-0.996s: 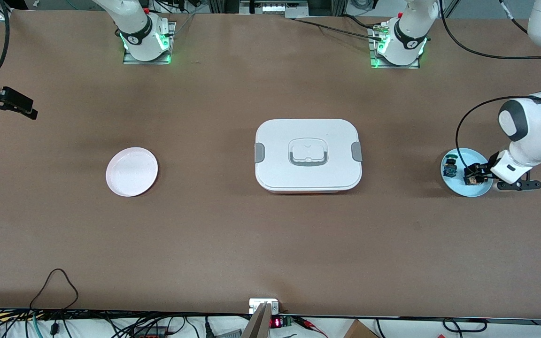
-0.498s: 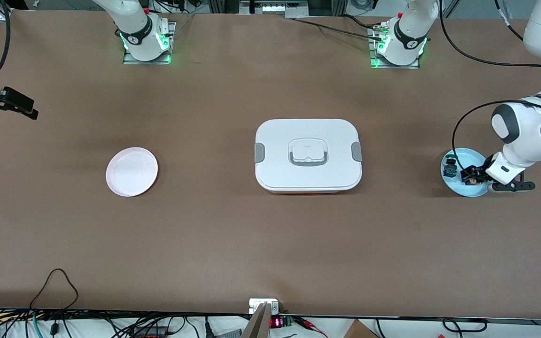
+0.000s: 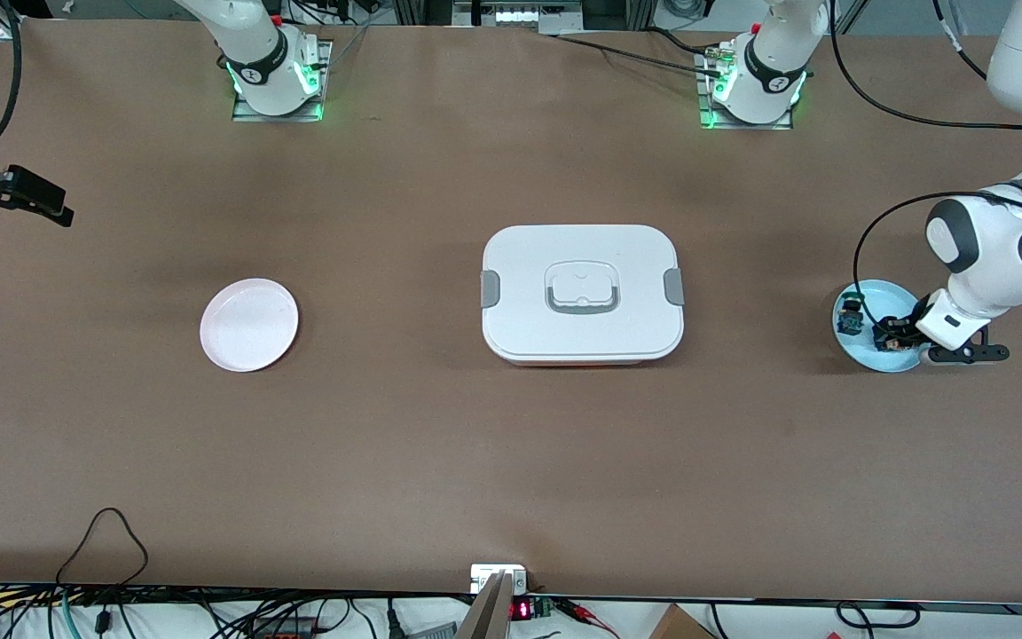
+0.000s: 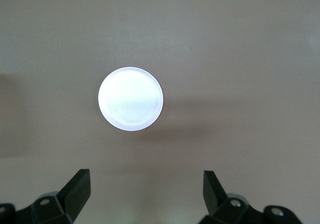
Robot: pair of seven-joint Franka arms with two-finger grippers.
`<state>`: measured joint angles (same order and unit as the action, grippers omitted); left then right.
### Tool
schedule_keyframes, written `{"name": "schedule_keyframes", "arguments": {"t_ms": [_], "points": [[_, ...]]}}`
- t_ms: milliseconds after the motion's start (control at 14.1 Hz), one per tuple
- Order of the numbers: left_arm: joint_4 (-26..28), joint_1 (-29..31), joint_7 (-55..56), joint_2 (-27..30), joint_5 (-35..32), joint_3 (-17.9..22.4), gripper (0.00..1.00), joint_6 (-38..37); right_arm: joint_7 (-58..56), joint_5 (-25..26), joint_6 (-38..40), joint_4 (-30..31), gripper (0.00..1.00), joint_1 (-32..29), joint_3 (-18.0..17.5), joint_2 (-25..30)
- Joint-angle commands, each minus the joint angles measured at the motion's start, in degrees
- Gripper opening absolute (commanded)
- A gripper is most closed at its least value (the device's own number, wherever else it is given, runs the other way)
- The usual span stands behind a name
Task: Transfer orange switch to right arm and place
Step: 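Lift the switch with the left gripper while the right gripper reaches inward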
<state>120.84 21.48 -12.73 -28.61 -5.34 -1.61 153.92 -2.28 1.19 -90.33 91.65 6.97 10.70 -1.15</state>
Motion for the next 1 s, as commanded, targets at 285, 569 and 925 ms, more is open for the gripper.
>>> {"name": "schedule_keyframes", "arguments": {"t_ms": [285,569,925], "points": [[-10.2,0.1,-0.6,10.3,-0.7,-7.5,0.21,-19.8,0.0,-0.7,1.0,-0.9,1.00,0.1,-0.1,-0.3],[-18.6,0.8,-1.5,10.6,3.4,-16.6,0.15,-33.3,0.0,-0.7,1.0,-0.9,1.00,0.1,-0.1,-0.2],[-18.8,1.1,-8.8,12.1,22.3,-23.2,0.15,-33.2,0.0,-0.7,1.0,-0.9,1.00,0.0,0.0,-0.2]]}}
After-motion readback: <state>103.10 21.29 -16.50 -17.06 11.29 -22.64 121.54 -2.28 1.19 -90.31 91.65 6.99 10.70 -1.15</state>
